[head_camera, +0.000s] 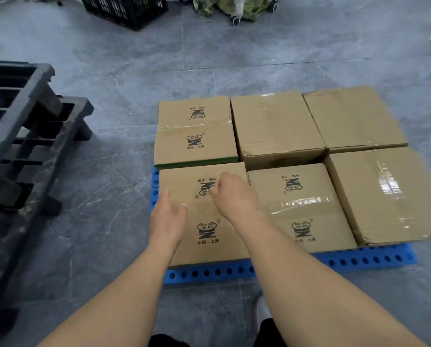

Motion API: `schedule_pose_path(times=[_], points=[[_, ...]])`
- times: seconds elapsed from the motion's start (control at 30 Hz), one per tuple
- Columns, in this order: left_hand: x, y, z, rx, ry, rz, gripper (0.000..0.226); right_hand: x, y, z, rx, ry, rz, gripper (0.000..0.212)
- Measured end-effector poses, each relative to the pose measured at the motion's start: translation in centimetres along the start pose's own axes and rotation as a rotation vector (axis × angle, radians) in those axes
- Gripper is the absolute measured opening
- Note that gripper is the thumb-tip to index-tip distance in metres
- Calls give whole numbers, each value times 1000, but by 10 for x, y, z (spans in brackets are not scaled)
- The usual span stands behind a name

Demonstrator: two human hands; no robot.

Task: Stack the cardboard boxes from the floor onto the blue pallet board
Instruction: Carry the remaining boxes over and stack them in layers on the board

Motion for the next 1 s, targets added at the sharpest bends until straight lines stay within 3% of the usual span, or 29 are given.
schedule_pose_path(times=[0.1,0.3,0.4,0.6,0.67,0.73,0.87,1.0], points=[[1,10,8,-23,53,-7,52,-7,6,12,34,-26,-44,25],[26,42,45,-78,142,-81,49,-25,41,38,-225,-110,-14,28],[53,57,81,-112,182,-183,50,-31,76,59,-377,-153,37,29],[109,91,165,-241,243,-332,49,-29,169,114,-498,-289,46,11],[129,102,188,-264,262,-371,47,-30,203,132,-557,-320,75,17],[153,112,208,-282,244,-390,47,-32,237,148,-571,-347,83,21],[200,126,236,-297,194,-377,49,-34,299,171,-522,-344,67,6],[241,134,254,-299,127,-393,52,-36,348,190,-419,-395,77,13]])
Point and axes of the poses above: each hand's wrist, its own z-axis away from the middle knuckle, its own y-axis out of the back of the hand, x = y × z, the point moved 3 cm from there along -z, towards the middle knuckle, and after that the axes turned 9 degrees about y, right-handed, at the moved point
